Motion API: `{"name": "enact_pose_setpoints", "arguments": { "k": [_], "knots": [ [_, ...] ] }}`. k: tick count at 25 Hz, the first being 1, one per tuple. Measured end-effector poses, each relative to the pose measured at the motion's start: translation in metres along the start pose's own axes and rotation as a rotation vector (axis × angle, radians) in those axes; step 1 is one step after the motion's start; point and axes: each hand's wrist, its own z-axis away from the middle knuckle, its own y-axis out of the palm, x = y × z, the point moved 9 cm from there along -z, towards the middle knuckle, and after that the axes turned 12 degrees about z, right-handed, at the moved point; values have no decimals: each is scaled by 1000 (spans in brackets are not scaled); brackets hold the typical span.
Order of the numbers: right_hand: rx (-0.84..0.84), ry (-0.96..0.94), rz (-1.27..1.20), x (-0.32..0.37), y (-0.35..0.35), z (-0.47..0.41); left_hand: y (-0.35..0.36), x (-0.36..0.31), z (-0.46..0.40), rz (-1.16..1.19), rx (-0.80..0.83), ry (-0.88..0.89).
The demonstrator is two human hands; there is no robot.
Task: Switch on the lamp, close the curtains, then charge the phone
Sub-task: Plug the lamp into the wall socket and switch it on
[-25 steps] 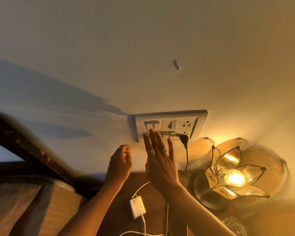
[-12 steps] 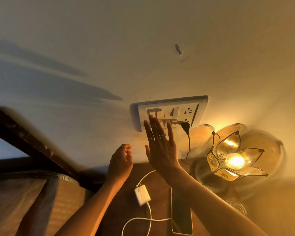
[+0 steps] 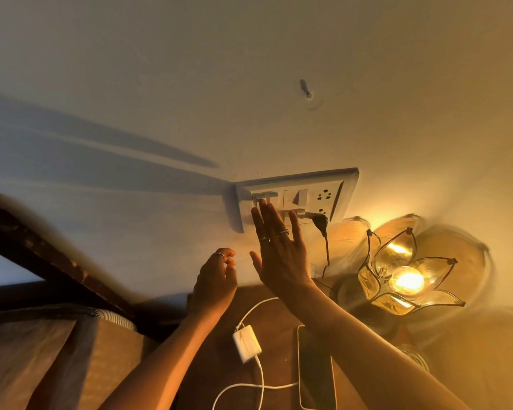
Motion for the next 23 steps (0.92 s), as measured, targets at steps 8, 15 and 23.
{"name": "enact_pose_setpoints", "arguments": {
  "k": [8,15,23],
  "knots": [
    [-34,-14,48,1,-1,0,0,1,-6,-7,-6,-8],
    [-77,-48,28,-1,-4,-2,3,-10,-9,-13,-28,-25],
    [-62,-101,-9,-3,-4,-1,2,-15,-5,-34,-30,-30]
  ]
}}
